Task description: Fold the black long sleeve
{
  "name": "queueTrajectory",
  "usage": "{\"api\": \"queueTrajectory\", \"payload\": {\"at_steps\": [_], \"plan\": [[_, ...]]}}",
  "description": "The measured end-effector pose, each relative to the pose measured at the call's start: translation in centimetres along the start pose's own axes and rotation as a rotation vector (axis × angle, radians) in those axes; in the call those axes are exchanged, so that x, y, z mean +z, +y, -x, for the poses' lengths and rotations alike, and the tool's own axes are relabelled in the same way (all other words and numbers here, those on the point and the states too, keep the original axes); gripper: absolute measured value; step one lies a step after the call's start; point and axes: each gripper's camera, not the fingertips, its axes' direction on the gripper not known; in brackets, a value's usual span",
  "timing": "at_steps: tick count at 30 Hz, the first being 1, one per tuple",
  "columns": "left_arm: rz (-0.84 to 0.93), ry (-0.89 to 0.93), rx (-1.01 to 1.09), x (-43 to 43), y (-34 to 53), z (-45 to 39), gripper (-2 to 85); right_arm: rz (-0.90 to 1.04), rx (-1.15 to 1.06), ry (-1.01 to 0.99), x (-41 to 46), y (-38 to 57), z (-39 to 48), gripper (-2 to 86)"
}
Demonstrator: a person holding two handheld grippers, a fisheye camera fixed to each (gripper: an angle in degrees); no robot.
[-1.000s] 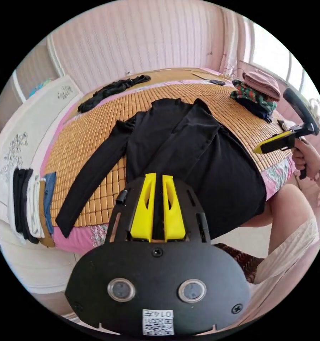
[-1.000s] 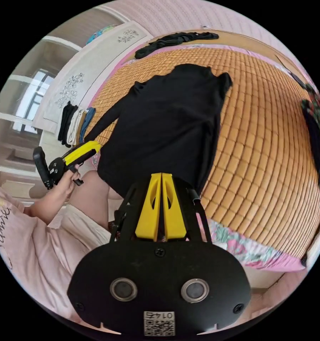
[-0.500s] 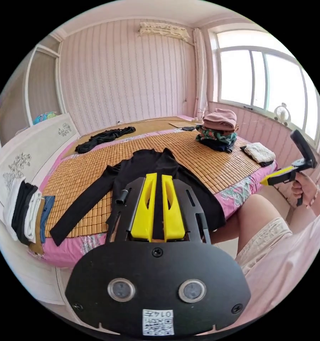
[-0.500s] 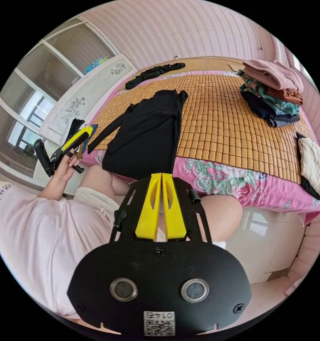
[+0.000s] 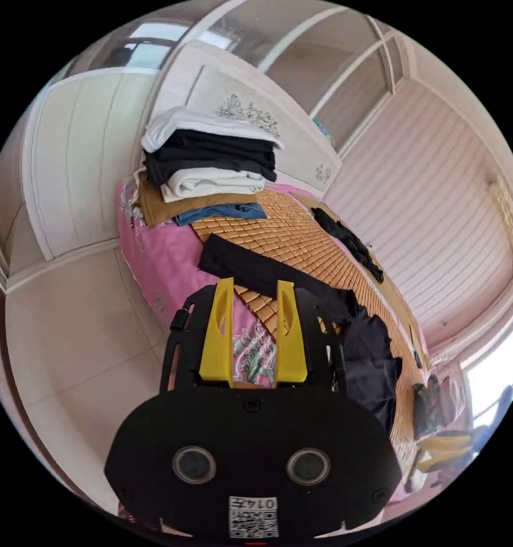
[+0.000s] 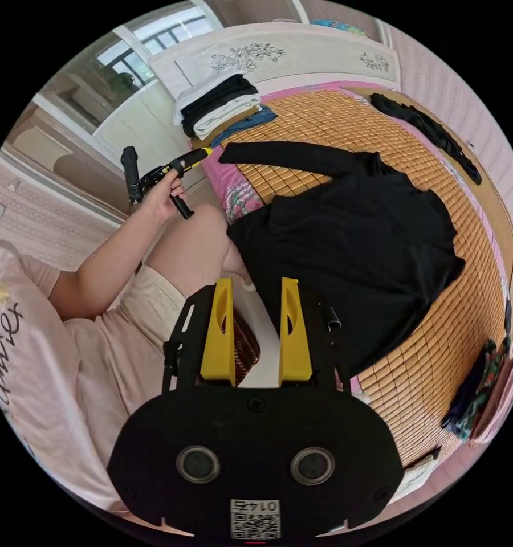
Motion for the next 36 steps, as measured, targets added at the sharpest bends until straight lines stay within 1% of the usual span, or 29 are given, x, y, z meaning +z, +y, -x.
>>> {"api": "queueTrajectory", "payload": {"at_steps": [1,3,5,8,10,15,18,21,23,25,27,28,29,30,33,34,36], "plan": [[-0.024,-0.004,-0.026,0.1,-0.5,0.9,11.2,-0.002,-0.029,0.001,0.1,-1.7,0.4,12.0],[-0.106,-0.044,-0.090,0.9,-2.2,4.0,11.2,-0.011,-0.140,-0.002,0.7,-8.6,2.3,12.1],[-0.105,-0.039,-0.122,2.2,-3.5,6.3,11.4,-0.007,-0.204,0.004,1.5,-13.7,3.6,12.2],[-0.043,0.024,-0.151,4.3,-5.2,9.3,11.8,-0.012,-0.283,0.030,3.0,-21.3,5.6,12.2],[0.020,-0.002,-0.139,5.7,-5.7,10.5,11.9,0.009,-0.328,0.036,4.4,-25.5,6.6,12.2],[0.122,0.121,-0.212,9.0,-7.3,13.8,10.1,0.065,-0.402,0.068,9.2,-35.6,9.4,12.0],[0.178,0.076,-0.164,10.4,-8.4,13.5,10.0,0.118,-0.441,0.091,12.4,-39.8,11.3,12.1],[0.188,0.035,-0.154,11.2,-9.0,13.6,10.9,0.160,-0.455,0.112,15.1,-42.7,13.4,12.7],[0.193,0.052,-0.168,11.8,-9.2,14.0,11.0,0.179,-0.453,0.132,16.5,-44.0,14.5,13.6],[0.242,0.064,-0.203,12.9,-9.5,14.5,10.9,0.202,-0.447,0.157,18.0,-45.0,15.3,14.0],[0.299,0.058,-0.223,14.3,-9.7,14.7,10.4,0.266,-0.418,0.186,20.3,-45.7,15.4,13.4],[0.301,0.053,-0.228,14.5,-9.8,14.7,9.6,0.246,-0.409,0.199,20.3,-45.7,15.3,13.1],[0.307,0.066,-0.244,14.9,-9.8,14.9,7.8,0.196,-0.396,0.189,19.7,-45.7,15.4,10.1],[0.332,0.105,-0.254,15.6,-9.8,15.0,5.5,0.230,-0.384,0.183,19.7,-45.8,15.2,6.8],[0.370,0.155,-0.243,16.8,-9.7,14.5,0.1,0.224,-0.347,0.150,18.5,-45.1,14.7,2.2],[0.363,0.155,-0.223,16.8,-9.8,14.0,-0.2,0.212,-0.336,0.140,17.9,-44.9,14.5,1.9],[0.317,0.168,-0.084,16.1,-9.9,11.3,-0.8,0.113,-0.297,0.098,14.3,-43.1,13.4,1.2]]}}
